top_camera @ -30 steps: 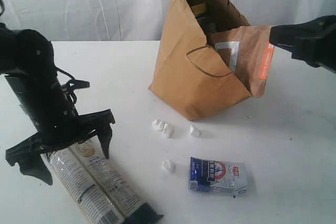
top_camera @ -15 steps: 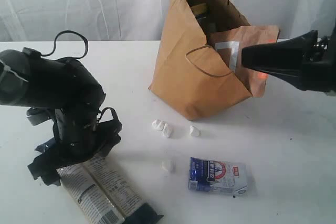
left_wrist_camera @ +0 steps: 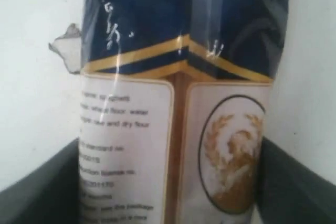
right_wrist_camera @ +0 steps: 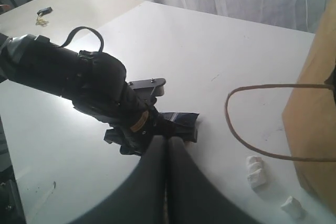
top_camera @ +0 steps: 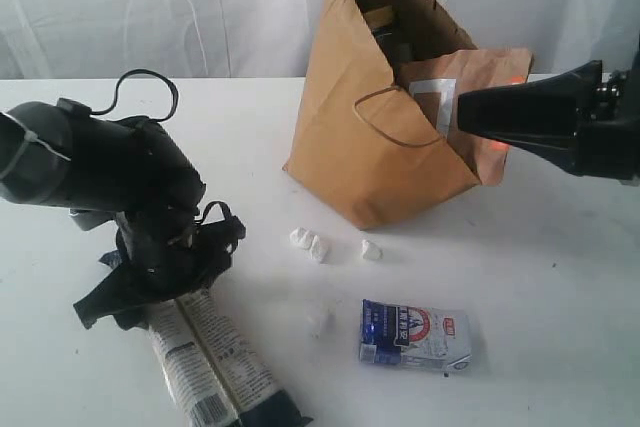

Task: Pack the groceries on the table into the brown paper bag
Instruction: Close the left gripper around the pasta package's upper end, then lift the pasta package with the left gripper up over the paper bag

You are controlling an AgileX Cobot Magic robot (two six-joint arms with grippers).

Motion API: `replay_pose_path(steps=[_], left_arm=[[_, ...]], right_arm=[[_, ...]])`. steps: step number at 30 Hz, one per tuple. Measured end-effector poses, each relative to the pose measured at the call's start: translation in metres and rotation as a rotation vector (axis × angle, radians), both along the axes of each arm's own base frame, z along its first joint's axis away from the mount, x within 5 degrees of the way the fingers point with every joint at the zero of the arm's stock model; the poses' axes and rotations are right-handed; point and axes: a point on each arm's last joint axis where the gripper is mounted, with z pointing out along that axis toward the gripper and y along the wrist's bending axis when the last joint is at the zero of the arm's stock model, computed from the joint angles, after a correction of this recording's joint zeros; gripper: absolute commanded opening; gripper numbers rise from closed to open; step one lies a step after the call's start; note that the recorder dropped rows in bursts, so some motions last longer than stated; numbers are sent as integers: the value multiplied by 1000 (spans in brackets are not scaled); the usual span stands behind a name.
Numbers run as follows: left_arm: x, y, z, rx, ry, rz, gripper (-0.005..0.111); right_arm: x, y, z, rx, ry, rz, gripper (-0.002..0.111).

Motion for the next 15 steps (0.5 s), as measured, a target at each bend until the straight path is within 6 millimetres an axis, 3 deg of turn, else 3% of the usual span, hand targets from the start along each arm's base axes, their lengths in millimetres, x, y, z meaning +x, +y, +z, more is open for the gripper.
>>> replay_pose_path(steps=[4,11,15], left_arm=[[-1,0,0,16,16,-59,2],[8,1,11,-26,-13,-62,0],[35,17,47,-120,-130,-11,0]], right_arm=[[0,0,0,-2,0,-1,0],[0,0,0,-2,0,-1,0],[0,0,0,-2,0,-1,0]])
